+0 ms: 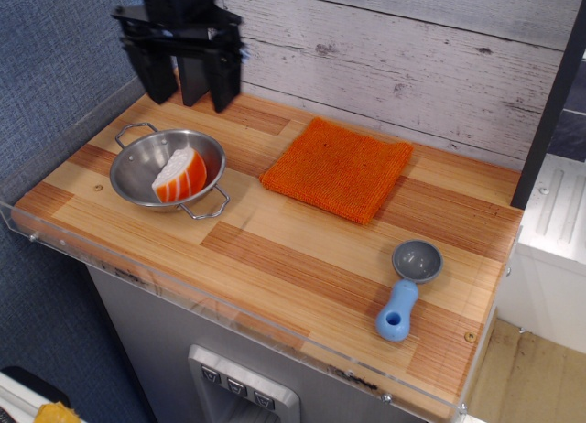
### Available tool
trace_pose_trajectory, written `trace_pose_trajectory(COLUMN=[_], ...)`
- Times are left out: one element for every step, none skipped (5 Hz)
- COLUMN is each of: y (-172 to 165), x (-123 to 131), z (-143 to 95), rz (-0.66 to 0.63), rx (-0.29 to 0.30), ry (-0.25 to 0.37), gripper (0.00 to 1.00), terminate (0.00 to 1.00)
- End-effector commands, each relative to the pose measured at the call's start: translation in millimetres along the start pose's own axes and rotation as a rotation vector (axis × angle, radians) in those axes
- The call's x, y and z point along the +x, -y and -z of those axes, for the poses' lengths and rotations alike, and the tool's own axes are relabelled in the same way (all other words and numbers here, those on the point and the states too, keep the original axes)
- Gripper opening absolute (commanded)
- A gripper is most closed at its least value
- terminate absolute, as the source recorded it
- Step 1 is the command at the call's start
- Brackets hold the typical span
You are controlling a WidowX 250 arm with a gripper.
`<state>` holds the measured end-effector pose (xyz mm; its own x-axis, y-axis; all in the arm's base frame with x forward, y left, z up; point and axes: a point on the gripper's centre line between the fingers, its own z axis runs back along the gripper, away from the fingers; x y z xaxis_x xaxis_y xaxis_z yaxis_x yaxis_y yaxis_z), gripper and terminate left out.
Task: Pick up the apple and place on the left of the blue spoon
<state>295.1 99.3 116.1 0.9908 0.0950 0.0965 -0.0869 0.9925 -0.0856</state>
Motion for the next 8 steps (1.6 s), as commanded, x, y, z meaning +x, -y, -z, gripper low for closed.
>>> trace_pose_trajectory(y=[-22,-25,-25,-26,-27,-28,-28,-28], x=[-6,-8,-7,-5,-3,-3,-2,-2], z=[1,18,37,55,69,76,81,79], rz=[0.003,-0.003,-0.014,-0.039,-0.057,-0.069,-0.074,-0.077], rx=[0.055,0.067,0.082,0.092,0.120,0.126,0.133,0.133], ry=[-0.006,-0.036,-0.063,-0.086,-0.094,-0.106,-0.113,-0.106], gripper=[1.00,1.00,1.00,1.00,1.00,1.00,1.00,1.00], terminate=[0.00,0.00,0.00,0.00,0.00,0.00,0.00,0.00])
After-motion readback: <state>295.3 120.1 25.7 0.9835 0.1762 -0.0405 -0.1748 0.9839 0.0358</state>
